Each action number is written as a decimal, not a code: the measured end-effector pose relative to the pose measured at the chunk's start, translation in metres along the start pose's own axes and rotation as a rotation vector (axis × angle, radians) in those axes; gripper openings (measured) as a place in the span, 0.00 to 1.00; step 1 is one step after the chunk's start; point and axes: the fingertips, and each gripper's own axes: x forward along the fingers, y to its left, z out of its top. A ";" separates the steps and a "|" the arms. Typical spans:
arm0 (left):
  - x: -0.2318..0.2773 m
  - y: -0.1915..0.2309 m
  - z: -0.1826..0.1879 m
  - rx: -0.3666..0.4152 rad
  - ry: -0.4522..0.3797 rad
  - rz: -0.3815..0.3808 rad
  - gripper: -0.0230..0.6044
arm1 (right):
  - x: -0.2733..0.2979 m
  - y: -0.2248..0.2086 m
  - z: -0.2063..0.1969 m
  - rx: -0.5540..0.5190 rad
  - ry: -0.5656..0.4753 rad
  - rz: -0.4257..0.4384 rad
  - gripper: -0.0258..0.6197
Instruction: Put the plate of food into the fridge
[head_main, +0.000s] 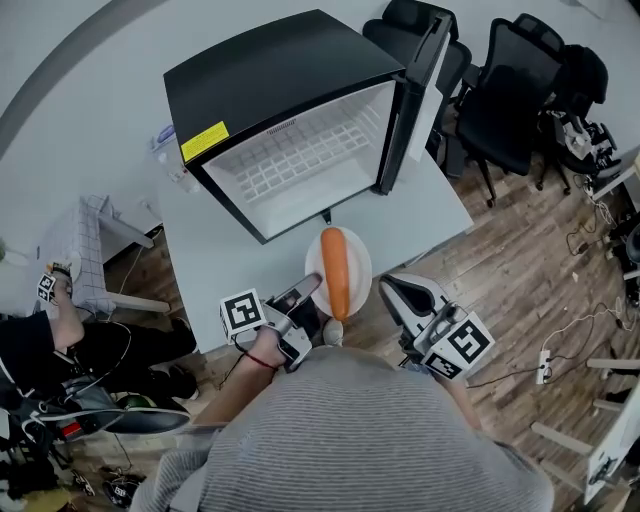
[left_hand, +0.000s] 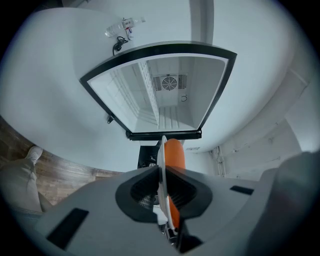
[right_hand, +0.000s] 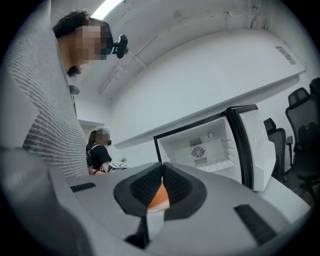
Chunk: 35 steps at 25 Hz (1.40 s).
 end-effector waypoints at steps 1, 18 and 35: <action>0.000 0.002 0.006 0.005 -0.002 0.006 0.10 | 0.006 -0.002 0.002 -0.002 -0.005 0.001 0.06; 0.022 -0.004 0.079 0.017 0.001 -0.026 0.10 | 0.073 -0.025 -0.010 -0.032 0.073 -0.034 0.06; 0.053 0.004 0.107 0.036 -0.071 0.025 0.10 | 0.089 -0.082 -0.023 0.024 0.141 -0.007 0.06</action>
